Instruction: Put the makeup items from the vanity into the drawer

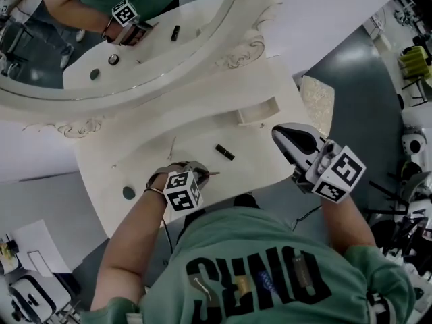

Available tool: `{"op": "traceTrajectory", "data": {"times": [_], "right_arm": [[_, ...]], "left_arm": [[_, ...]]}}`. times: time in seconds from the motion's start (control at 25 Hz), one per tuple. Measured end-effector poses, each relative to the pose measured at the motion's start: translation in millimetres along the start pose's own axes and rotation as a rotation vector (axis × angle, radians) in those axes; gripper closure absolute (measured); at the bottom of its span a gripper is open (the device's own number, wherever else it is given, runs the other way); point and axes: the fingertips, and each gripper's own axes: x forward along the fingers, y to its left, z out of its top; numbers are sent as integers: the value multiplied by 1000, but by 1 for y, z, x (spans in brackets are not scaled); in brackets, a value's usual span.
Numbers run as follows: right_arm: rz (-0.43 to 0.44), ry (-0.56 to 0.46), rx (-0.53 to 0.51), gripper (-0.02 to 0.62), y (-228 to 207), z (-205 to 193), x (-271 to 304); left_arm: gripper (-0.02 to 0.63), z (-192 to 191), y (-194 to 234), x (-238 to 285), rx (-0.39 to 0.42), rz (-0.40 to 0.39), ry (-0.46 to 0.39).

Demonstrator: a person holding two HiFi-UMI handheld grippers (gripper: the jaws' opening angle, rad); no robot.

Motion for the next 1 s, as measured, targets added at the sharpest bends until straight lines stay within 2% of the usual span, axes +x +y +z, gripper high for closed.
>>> {"op": "traceTrajectory", "data": {"times": [0.28,0.48,0.68,1.0], "right_arm": [[-173,-70,-48,584,-40,26,-65],[-274,-129,-67,584,-65,42,-109],[-315,-158,-54,584,-84,41,-136],[-328,-154,-16,584,-100,19,-159]], "left_arm": [[557,106,63,-50,-40,116,-247],[557,164,114,-52,-101,187,-333],[557,195,151,-28,-129,230,-288],[557,199,182,24,-79,262,-91]]}}
